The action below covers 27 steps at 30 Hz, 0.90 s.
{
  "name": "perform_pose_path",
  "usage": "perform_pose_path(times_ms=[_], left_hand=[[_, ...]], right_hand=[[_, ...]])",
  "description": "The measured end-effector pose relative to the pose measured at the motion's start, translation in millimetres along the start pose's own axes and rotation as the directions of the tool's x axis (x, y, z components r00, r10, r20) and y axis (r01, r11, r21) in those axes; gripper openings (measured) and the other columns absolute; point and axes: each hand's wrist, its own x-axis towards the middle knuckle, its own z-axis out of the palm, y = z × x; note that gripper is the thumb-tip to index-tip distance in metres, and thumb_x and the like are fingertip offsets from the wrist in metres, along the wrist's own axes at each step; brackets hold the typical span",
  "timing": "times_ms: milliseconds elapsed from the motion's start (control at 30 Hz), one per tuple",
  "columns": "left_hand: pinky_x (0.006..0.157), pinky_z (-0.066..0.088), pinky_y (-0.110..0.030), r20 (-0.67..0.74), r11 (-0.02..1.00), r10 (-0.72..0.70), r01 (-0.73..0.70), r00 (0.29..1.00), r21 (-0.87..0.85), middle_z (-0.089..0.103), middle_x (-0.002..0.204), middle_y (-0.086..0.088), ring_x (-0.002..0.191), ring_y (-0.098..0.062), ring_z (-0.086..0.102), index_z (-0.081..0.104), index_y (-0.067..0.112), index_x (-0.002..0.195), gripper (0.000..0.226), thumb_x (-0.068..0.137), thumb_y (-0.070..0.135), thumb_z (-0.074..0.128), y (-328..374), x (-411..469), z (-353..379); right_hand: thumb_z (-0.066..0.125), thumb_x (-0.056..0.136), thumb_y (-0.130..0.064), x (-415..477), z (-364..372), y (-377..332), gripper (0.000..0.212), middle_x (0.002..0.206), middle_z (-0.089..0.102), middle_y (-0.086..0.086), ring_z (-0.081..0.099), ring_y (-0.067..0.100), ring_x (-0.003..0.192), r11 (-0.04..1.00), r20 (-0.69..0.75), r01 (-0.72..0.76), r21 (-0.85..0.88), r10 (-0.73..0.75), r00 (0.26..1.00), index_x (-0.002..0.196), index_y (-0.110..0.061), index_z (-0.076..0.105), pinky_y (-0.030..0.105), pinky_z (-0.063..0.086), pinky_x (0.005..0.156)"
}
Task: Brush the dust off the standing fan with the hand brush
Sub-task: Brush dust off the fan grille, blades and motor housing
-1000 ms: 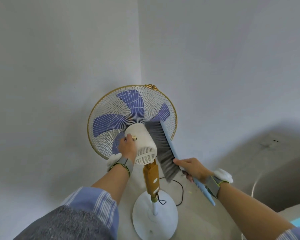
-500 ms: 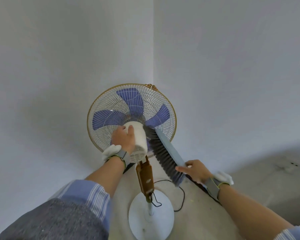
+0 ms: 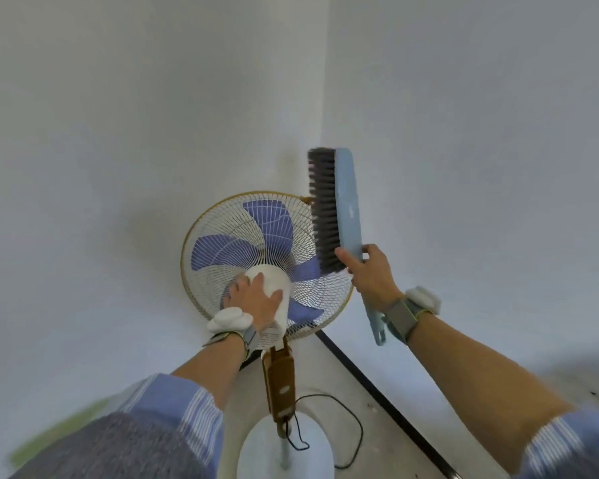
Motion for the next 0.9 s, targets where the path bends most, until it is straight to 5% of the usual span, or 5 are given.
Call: perform_pose_path(times_ms=[233,333,467,667,900], left_hand=[[0.104,0.034,-0.041,-0.025,0.999,-0.018,0.017,1.0,-0.032,0.033,0.151,-0.003,0.132,-0.028,0.036,0.034,0.029,0.148,0.069,0.087,0.059,0.05,1,-10,2],[0.105,0.036,-0.044,0.061,0.997,0.029,-0.024,0.998,-0.075,0.028,0.152,-0.004,0.134,-0.03,0.032,0.029,0.027,0.149,0.069,0.089,0.057,0.047,-2,-9,-3],[0.103,0.036,-0.044,0.119,0.992,0.067,-0.054,0.991,-0.112,0.028,0.149,-0.009,0.131,-0.034,0.032,0.027,0.021,0.15,0.069,0.092,0.053,0.046,-13,3,-16],[0.099,0.038,-0.043,0.171,0.998,0.038,-0.028,0.984,-0.062,0.033,0.142,-0.013,0.124,-0.037,0.039,0.037,0.017,0.141,0.064,0.09,0.053,0.048,-26,26,-29],[0.094,0.04,-0.043,0.204,0.992,0.122,-0.117,0.971,-0.036,0.039,0.13,-0.012,0.119,-0.035,0.044,0.043,0.016,0.133,0.059,0.089,0.055,0.047,-25,30,-39]], right_hand=[[0.067,0.091,-0.036,40,45,-70,0.04,0.071,0.05,0.008,0.044,0.013,0.045,0.939,0.042,-0.019,0.343,0.005,0.999,0.104,-0.004,0.047,0.027,0.042,0.045],[0.072,0.084,-0.046,43,44,-51,0.061,0.082,0.056,0.01,0.05,0.02,0.058,0.971,0.004,-0.058,0.231,0.058,0.998,0.115,0.001,0.048,0.032,0.044,0.054],[0.066,0.087,-0.05,44,17,-30,0.063,0.114,0.063,0.016,0.061,0.037,0.101,0.974,-0.194,-0.075,-0.214,0.033,0.98,0.126,-0.005,0.045,0.04,0.046,0.083],[0.063,0.09,-0.047,46,15,-42,0.054,0.096,0.056,0.005,0.052,0.028,0.079,0.968,-0.264,0.016,-0.251,-0.084,0.961,0.122,-0.009,0.042,0.036,0.039,0.071],[0.064,0.085,-0.056,20,78,-29,0.06,0.096,0.055,0.001,0.054,0.026,0.081,0.945,-0.108,0.0,-0.328,-0.037,0.993,0.121,-0.012,0.046,0.035,0.043,0.07]])
